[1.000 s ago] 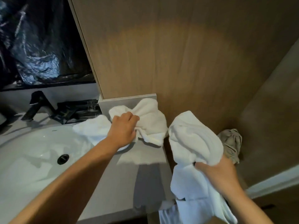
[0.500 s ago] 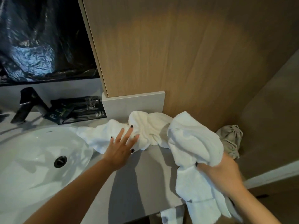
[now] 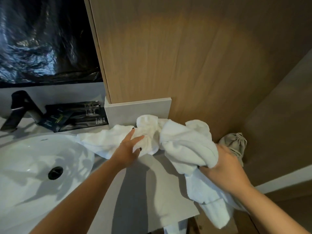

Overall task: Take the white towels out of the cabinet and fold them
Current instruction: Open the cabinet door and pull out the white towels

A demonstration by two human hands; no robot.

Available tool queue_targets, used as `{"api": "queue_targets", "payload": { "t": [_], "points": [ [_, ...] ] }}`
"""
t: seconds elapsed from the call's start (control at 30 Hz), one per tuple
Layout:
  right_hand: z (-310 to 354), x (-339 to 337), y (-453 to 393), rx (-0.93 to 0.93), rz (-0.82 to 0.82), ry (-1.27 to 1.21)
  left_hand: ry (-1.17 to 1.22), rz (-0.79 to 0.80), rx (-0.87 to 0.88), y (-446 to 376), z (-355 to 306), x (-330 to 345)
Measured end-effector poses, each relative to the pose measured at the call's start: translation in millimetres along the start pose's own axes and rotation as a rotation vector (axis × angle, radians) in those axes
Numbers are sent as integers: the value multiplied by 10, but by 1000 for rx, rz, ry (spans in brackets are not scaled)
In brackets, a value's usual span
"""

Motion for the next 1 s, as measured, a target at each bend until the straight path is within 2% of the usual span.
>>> {"api": "queue_targets", "payload": {
  "t": [0.1, 0.17, 0.23, 0.3, 0.33, 0.37, 0.47, 0.57, 0.67, 0.7, 0.77, 0.87, 0.93, 1.0],
  "points": [
    [411, -73, -283, -104, -15, 152, 493, -222, -203, 156, 54, -494],
    [772, -119, -486, -208, -61, 279, 913, -214, -340, 235, -14, -675],
    [1224, -107, -640, -374, -104, 412, 1213, -203, -343, 256, -122, -885],
    [1640, -55, -745, -534, -168, 494, 1364, -233, -268, 245, -179, -1092],
    [1816, -23, -778, -606, -220, 491, 1333, -278, -230, 249, -177, -1205],
    [1980, 22, -792, -681, -262, 475, 1204, -356, -215, 266, -136, -1330],
    [2078, 343, -954, -740, -168, 377, 752, -684, -310, 429, 173, -1693],
    [1751, 750, -1125, -736, -42, 440, 526, -784, -404, 587, 463, -1701],
    [1265, 1095, -1231, -647, 98, 594, 353, -720, -428, 644, 580, -1467],
    [1160, 1213, -1217, -654, 152, 630, 253, -696, -352, 621, 505, -1413],
    [996, 1426, -1146, -680, 274, 651, -7, -609, -80, 513, 188, -1284],
    [880, 1544, -1120, -635, 386, 490, -186, -402, 236, 306, -202, -1015],
    [807, 1575, -1156, -573, 416, 418, -260, -287, 334, 167, -289, -852],
    [689, 1658, -1178, -504, 464, 391, -234, -169, 336, 52, -204, -683]
  ]
}}
Point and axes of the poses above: each hand's wrist, its own y-axis away from the middle knuckle, its own x-axis out of the palm, z = x × y, the point moved 10 cm from there along -y, towards the middle knuckle, and after that the axes turned 3 degrees about -z, right-handed, at the moved point
